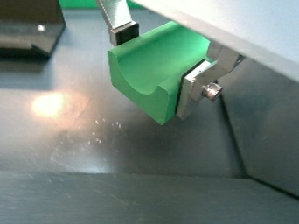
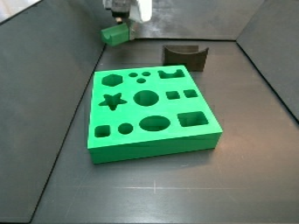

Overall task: Pick up the arch object. Move up. Place the arch object on the fixture. Regrasp the arch object. Move to above the board. Insert the arch object.
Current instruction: Move up, then place the arch object on the fixture.

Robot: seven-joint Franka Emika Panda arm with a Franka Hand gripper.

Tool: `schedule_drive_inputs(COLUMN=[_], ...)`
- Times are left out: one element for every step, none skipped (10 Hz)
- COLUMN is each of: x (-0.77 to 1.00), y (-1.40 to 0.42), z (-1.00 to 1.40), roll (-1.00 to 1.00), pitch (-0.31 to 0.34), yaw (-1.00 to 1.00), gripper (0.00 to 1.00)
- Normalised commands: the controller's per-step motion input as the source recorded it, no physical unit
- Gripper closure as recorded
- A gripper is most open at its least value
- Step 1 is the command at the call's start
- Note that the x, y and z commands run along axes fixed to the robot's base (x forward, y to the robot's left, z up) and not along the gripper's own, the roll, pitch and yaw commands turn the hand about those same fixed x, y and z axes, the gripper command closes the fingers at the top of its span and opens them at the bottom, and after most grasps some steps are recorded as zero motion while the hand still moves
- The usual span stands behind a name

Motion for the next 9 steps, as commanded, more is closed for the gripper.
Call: schedule_drive_inputs(x=[-0.02, 0.00, 0.00, -0.01, -0.02, -0.02, -0.02, -0.03, -0.03], y=[0.00, 0.00, 0.00, 0.00, 0.00, -0.01, -0.01, -0.01, -0.01], z=[0.26, 1.00, 1.00, 1.00, 1.00, 1.00, 1.00, 1.00, 1.00], roll=[0.08, 0.00, 0.01, 0.02, 0.04, 0.06, 0.07, 0.08, 0.08], pitch=[0.101, 0.000, -0.003, 0.021, 0.040, 0.061, 0.069, 0.074, 0.076], yaw=[-0.02, 0.00, 0.00, 0.00, 0.00, 0.00, 0.01, 0.01, 0.01], gripper=[1.00, 1.00, 1.00, 1.00, 1.00, 1.00, 1.00, 1.00, 1.00])
